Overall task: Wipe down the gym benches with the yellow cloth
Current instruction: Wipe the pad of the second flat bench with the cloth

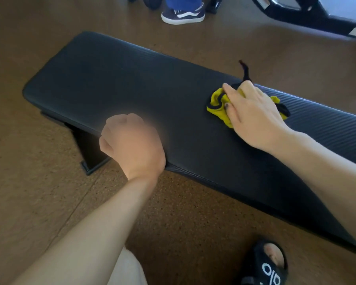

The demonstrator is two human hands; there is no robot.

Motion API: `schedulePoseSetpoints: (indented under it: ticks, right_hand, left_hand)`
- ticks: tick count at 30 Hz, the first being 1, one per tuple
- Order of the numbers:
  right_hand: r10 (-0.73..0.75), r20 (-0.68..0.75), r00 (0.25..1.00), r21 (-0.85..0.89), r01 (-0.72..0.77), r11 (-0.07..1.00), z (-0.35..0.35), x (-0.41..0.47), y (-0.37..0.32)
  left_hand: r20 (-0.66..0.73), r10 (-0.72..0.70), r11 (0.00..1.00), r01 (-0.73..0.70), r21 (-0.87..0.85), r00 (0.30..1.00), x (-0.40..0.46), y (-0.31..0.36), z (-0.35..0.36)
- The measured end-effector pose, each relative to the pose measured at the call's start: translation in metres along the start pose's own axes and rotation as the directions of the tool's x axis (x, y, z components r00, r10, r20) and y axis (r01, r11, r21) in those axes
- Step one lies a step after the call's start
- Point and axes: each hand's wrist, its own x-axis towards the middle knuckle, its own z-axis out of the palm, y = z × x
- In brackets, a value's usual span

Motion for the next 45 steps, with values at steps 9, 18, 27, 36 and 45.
schedulePoseSetpoints:
  ticks: [9, 18, 27, 36, 45]
  right_hand:
    - [-0.039, 0.031, 0.999, -0.022, 0.04, 0.999, 0.018, 0.108, -0.036]
    - [-0.196, 0.007, 0.981, -0.027, 0.196, 0.98, 0.032, 0.169, -0.099]
    - [-0.529, 0.036, 0.848, 0.064, 0.526, 0.848, 0.027, 0.146, -0.104]
    - [-0.43, 0.02, 0.903, 0.059, 0.428, 0.902, 0.031, 0.163, -0.118]
    - [-0.585, 0.038, 0.81, 0.053, 0.583, 0.811, 0.028, 0.131, -0.103]
  left_hand:
    - [0.054, -0.004, 1.0, 0.004, 0.016, 0.999, 0.0, 0.002, -0.009]
    - [0.148, -0.067, 0.994, 0.053, 0.094, 0.987, 0.001, 0.005, -0.014]
    - [0.148, -0.131, 0.985, 0.111, 0.135, 0.98, -0.005, 0.018, -0.018]
    - [0.319, -0.135, 0.983, 0.087, 0.16, 0.938, 0.01, 0.02, -0.04]
    - [0.266, -0.335, 0.913, 0.241, 0.329, 0.904, 0.081, -0.052, -0.052]
